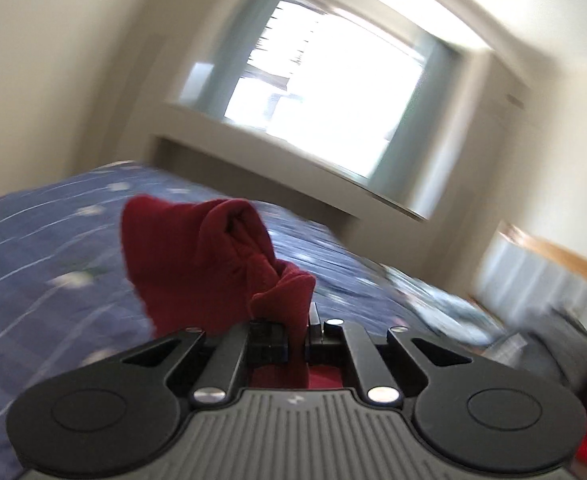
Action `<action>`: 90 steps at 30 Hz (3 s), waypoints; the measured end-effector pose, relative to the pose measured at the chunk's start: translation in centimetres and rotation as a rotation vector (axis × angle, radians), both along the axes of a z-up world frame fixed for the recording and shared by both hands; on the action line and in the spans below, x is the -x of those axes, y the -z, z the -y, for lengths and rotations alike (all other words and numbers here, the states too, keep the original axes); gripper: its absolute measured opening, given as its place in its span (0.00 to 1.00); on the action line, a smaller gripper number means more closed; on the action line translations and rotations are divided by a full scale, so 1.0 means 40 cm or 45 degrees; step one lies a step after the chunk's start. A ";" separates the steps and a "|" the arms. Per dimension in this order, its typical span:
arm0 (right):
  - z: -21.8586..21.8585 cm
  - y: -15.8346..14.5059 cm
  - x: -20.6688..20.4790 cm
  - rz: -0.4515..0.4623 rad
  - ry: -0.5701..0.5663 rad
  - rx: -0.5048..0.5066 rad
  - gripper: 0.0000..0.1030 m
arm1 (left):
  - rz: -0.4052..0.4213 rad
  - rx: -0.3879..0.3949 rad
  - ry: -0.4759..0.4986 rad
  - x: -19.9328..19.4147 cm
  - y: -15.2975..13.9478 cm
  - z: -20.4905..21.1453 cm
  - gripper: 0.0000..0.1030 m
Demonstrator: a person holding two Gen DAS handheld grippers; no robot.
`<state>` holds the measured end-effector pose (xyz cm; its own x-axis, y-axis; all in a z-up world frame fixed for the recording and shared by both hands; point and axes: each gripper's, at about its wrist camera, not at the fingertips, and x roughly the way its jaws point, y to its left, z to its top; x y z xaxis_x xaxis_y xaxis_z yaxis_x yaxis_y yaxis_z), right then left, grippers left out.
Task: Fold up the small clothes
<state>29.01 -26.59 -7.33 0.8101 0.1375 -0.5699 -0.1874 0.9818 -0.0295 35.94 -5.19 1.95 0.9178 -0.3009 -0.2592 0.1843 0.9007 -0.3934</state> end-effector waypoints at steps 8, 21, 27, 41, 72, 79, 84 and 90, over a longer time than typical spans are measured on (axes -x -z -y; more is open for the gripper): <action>0.131 0.012 0.061 -0.063 0.153 -0.048 1.00 | -0.017 -0.288 0.482 -0.014 -0.006 0.311 0.06; 0.208 0.015 0.190 -0.027 0.139 0.135 1.00 | -0.214 -0.469 0.678 0.022 0.139 0.410 0.06; 0.265 -0.003 0.217 0.018 0.257 0.130 1.00 | -0.207 -0.536 0.710 0.024 0.148 0.410 0.06; 0.341 -0.003 0.219 0.019 0.471 -0.077 1.00 | -0.192 -0.614 0.717 0.079 0.157 0.425 0.06; 0.327 -0.028 0.201 0.011 0.490 -0.049 1.00 | -0.266 -0.282 0.401 0.101 0.111 0.266 1.00; 0.242 -0.080 0.127 0.094 0.270 -0.110 1.00 | -0.486 -0.267 0.078 0.012 0.145 0.155 1.00; 0.156 -0.077 0.070 0.059 0.109 -0.088 1.00 | -0.553 -0.208 -0.014 0.002 0.159 0.095 1.00; 0.135 -0.055 0.046 0.029 0.148 -0.022 1.00 | -0.552 -0.224 0.004 0.000 0.167 0.095 1.00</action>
<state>27.17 -31.99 -5.12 0.8339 0.0515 -0.5496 -0.0718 0.9973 -0.0155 35.95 -8.98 -4.74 0.7125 -0.2206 -0.6660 0.0395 0.9604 -0.2759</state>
